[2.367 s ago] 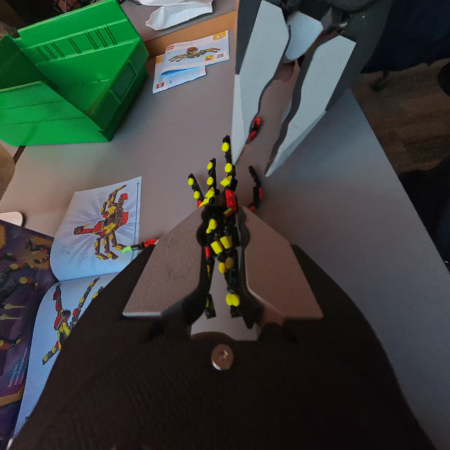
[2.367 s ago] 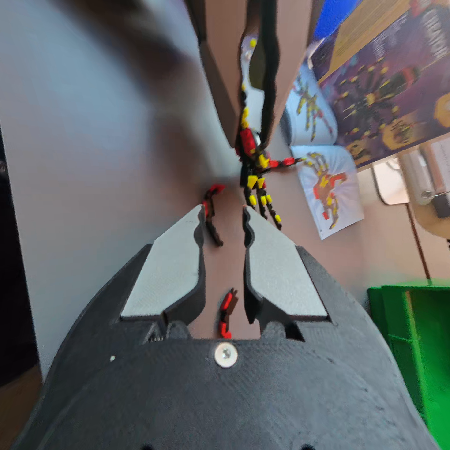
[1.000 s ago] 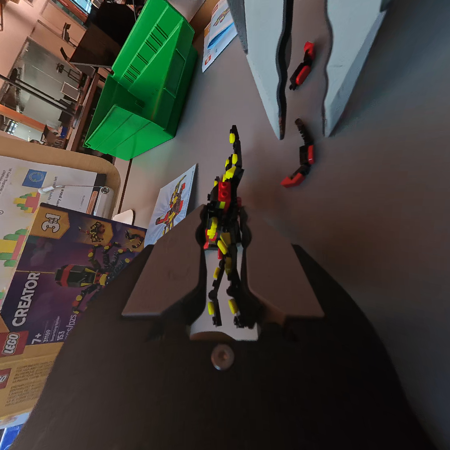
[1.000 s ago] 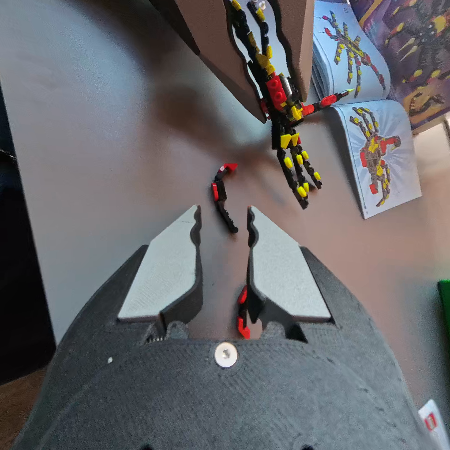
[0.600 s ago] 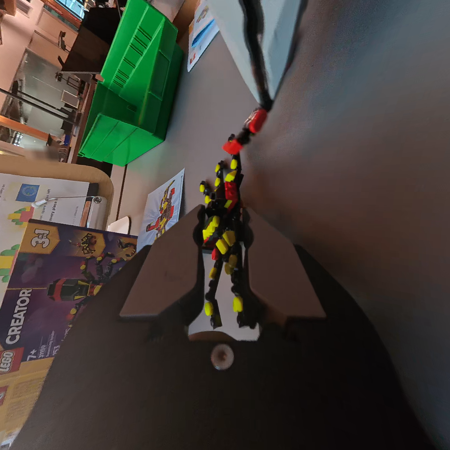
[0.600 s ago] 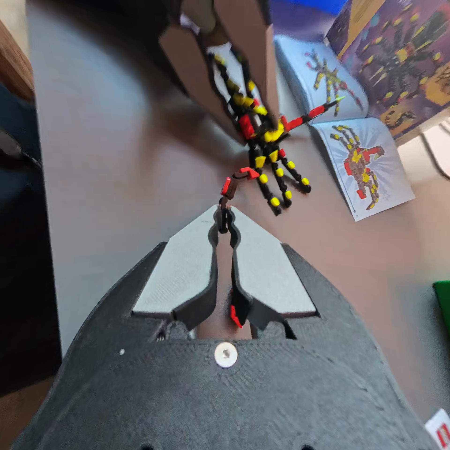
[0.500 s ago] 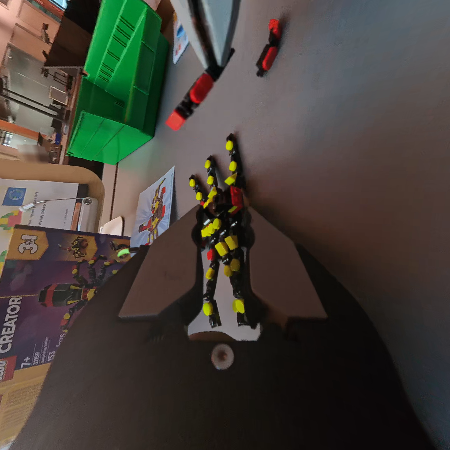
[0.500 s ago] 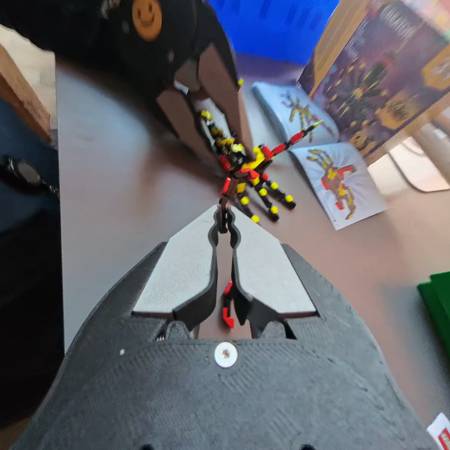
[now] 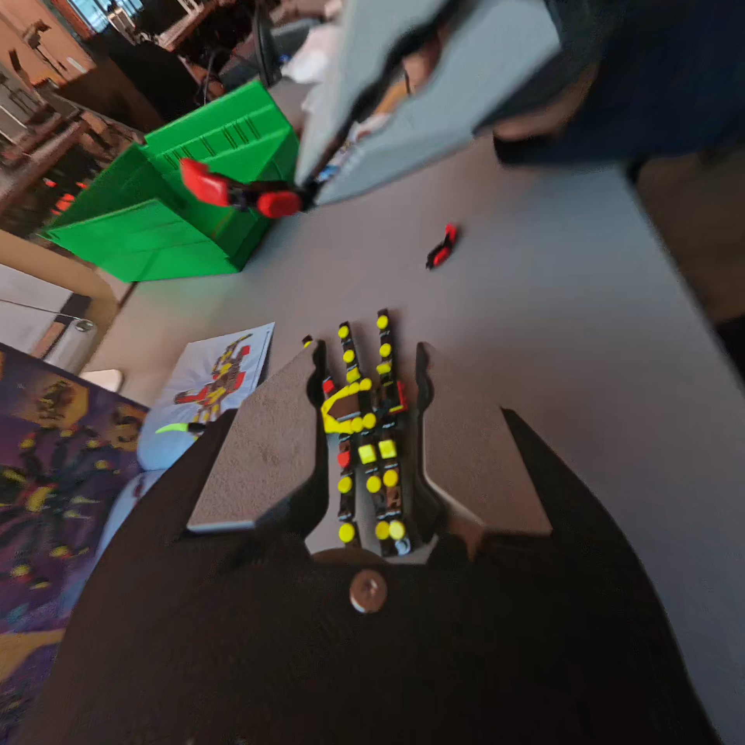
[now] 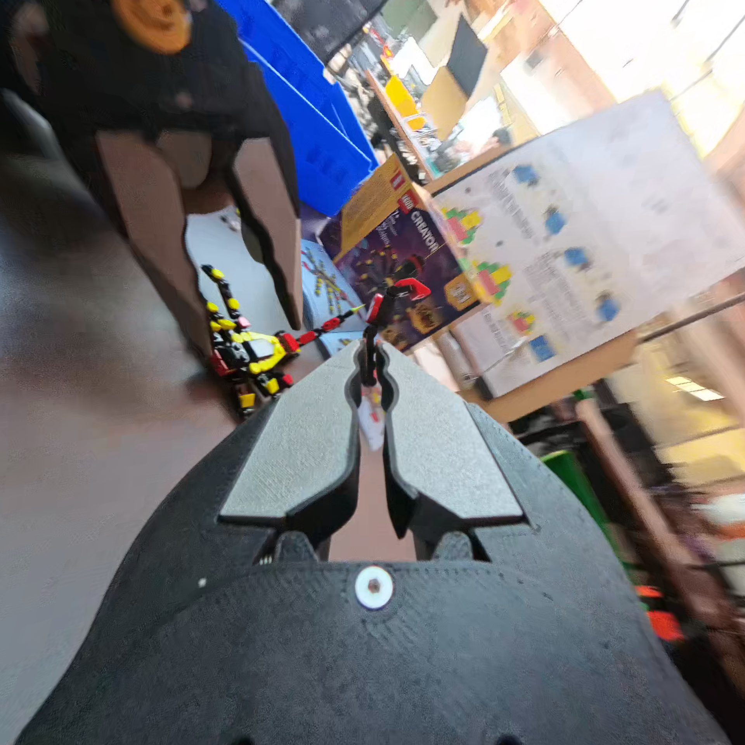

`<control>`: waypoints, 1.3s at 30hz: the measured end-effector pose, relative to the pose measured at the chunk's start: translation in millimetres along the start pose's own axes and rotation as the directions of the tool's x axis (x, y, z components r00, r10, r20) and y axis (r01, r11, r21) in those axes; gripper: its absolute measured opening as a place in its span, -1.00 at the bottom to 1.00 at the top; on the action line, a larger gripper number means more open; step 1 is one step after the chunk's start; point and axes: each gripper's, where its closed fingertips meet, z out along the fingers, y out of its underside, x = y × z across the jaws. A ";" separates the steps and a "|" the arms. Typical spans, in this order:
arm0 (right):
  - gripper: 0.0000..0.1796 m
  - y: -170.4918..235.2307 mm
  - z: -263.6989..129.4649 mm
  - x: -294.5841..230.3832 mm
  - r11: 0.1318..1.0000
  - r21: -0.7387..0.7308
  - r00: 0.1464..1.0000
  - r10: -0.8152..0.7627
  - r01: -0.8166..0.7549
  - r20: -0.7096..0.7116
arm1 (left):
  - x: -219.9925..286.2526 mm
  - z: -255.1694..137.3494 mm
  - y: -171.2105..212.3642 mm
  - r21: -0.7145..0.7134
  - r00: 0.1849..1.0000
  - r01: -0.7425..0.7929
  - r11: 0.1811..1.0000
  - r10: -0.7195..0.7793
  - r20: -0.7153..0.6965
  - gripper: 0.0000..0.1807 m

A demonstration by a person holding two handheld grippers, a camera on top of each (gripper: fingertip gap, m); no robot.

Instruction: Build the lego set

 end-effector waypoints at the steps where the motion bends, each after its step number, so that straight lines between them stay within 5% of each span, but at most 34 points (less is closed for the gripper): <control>1: -0.99 -7.1 -1.6 -2.0 0.996 -0.005 0.995 -0.089 0.088 -0.043 | -2.0 -3.0 -7.1 0.046 0.995 0.099 0.994 -0.097 -0.038 -0.55; 7: -0.98 -35.4 -1.6 -23.3 0.900 -0.052 0.890 -0.436 0.433 -0.137 | 6.7 -24.0 -43.7 0.213 0.831 0.502 0.838 -0.399 -0.389 -0.56; 11: -0.98 -38.0 2.3 -33.1 0.847 -0.074 0.835 -0.531 0.526 -0.142 | 0.9 -33.7 -49.0 0.254 0.801 0.551 0.795 -0.419 -0.428 -0.89; 15: -0.99 -35.9 5.7 -35.3 0.827 -0.099 0.813 -0.562 0.554 -0.150 | -1.4 -33.8 -46.2 0.254 0.822 0.528 0.810 -0.413 -0.392 -0.92; 18: -0.98 -34.3 6.3 -37.5 0.873 -0.069 0.865 -0.487 0.483 -0.120 | -0.6 -33.5 -42.7 0.251 0.863 0.461 0.851 -0.364 -0.350 -0.93; 22: -0.92 -31.2 -2.6 -40.0 0.985 0.020 0.982 -0.175 0.174 0.077 | 0.7 -33.1 -33.3 0.232 0.945 0.273 0.934 -0.215 -0.246 -0.93; 27: -0.75 -30.0 -8.2 -43.7 0.986 0.009 0.932 0.152 -0.164 0.328 | 7.3 -32.8 -36.9 0.251 0.981 0.112 0.962 -0.067 -0.181 -0.93; 39: -0.93 -20.3 -2.2 -62.6 0.981 -0.050 0.878 0.192 -0.189 0.437 | 21.7 -26.9 -32.6 0.234 0.985 -0.049 0.971 0.085 -0.150 -0.93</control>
